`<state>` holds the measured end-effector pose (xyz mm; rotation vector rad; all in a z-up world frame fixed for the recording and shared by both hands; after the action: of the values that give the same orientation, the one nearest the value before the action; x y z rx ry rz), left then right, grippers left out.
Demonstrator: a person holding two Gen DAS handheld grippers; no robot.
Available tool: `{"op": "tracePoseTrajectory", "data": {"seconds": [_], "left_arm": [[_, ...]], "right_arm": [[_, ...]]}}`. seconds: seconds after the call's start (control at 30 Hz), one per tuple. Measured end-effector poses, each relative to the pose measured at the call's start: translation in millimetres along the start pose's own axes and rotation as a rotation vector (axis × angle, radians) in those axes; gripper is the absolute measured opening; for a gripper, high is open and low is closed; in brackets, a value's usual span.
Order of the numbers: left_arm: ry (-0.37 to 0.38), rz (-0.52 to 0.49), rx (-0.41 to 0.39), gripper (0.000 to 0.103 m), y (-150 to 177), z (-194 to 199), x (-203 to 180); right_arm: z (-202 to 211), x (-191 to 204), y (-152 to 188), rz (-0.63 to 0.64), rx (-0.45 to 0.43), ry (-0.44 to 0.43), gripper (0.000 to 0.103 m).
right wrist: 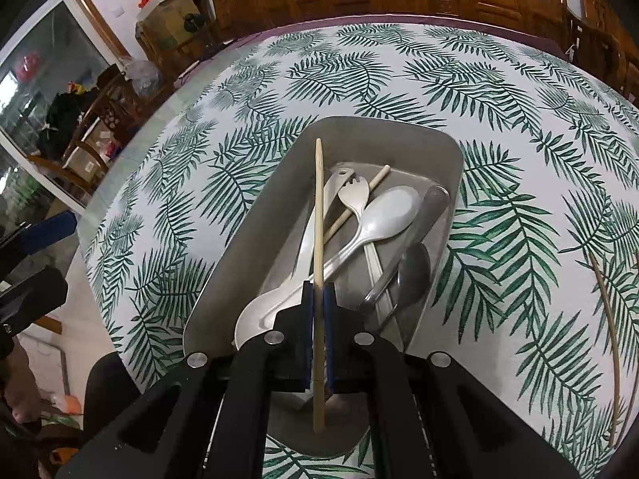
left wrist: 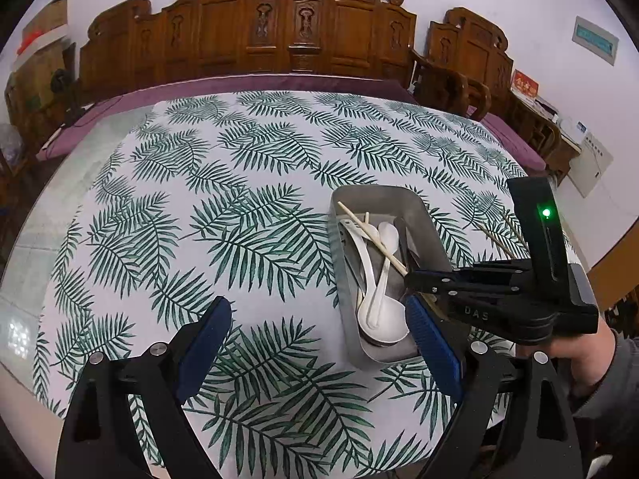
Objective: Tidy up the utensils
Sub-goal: 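Lower the wooden chopstick into the tray and open the right gripper, then move the right gripper back toward the remaining chopsticks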
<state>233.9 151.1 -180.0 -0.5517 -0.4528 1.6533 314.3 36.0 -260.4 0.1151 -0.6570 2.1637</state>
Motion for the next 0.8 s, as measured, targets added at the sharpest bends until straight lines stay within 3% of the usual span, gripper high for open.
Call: {"op": "tracePoseTrajectory", "data": {"seconds": [0.2, 0.57, 0.8], "left_arm": [[0.001, -0.013, -0.001, 0.085, -2, 2, -8], [0.030, -0.056, -0.019, 0.085, -11, -1, -54], [0.056, -0.074, -0.039, 0.085, -18, -5, -92]], "right_arm": [[18, -7, -1, 0.029, -0.040, -0.026, 0.009], [98, -63, 12, 0.044, -0.167, 0.043, 0.009], [146, -122, 29, 0.011, -0.223, 0.117, 0.023]]}}
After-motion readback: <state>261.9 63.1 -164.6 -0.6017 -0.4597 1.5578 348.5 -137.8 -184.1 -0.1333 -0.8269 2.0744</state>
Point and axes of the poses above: each gripper's, at about its wrist camera, not at the fingertips, and z roughly against the way its jaws point, x to its left, y to its underside, the point moved 7 cm from there along -z, roughly the way its jaws point, and after that the axes turned 2 degrees about x, right-handed, at the moved point
